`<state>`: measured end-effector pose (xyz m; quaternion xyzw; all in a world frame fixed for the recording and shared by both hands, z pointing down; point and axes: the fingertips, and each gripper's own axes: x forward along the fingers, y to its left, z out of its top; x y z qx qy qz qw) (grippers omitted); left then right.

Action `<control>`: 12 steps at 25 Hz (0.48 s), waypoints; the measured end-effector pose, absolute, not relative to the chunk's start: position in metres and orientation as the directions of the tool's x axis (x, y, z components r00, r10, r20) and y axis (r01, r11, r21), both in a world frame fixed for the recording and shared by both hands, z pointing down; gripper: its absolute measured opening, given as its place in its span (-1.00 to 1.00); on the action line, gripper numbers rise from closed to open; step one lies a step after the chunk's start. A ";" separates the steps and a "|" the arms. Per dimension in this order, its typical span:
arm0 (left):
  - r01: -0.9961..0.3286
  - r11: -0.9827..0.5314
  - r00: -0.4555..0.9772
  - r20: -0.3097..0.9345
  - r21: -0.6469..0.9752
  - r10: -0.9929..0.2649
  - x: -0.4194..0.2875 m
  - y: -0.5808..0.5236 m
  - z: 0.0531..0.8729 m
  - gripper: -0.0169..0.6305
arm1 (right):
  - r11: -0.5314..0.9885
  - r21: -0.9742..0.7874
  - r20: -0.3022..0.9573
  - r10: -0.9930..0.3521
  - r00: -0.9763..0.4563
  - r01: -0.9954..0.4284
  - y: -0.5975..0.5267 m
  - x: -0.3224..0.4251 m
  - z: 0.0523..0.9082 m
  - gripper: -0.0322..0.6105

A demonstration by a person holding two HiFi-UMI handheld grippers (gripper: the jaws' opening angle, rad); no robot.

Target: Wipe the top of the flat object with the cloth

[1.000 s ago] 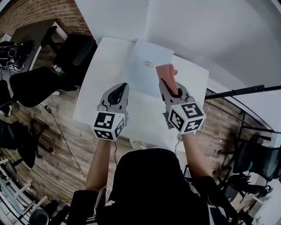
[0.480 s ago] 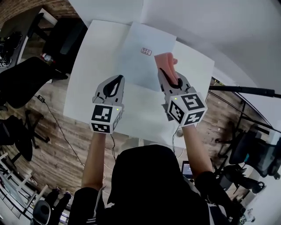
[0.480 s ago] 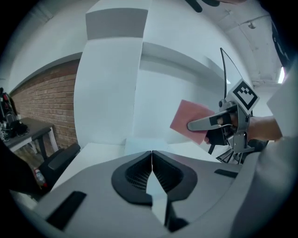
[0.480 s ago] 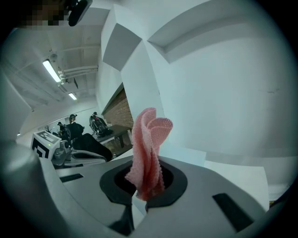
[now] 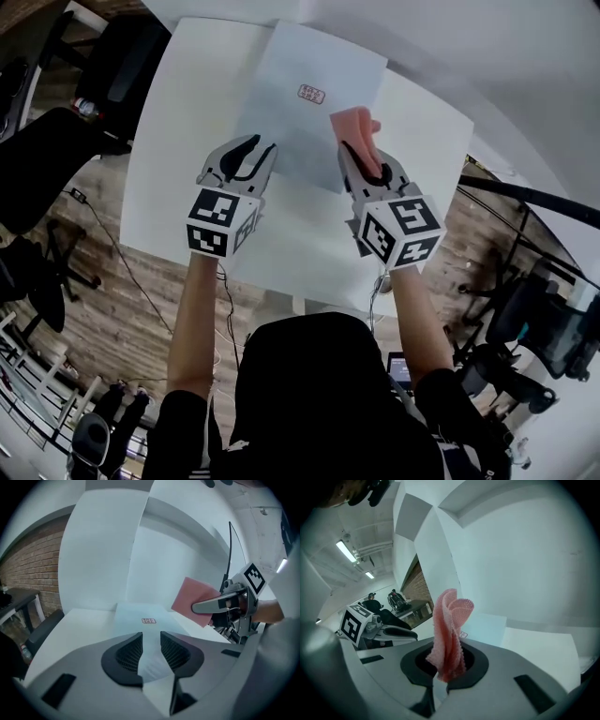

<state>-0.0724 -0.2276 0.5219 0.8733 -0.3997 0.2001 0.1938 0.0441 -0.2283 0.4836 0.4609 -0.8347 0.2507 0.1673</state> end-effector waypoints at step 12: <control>-0.664 -0.742 0.631 0.603 0.094 -0.488 -0.052 -0.250 0.557 -0.04 | 0.445 -0.300 0.516 -0.669 -0.535 -0.844 -0.243 0.047 0.510 -0.76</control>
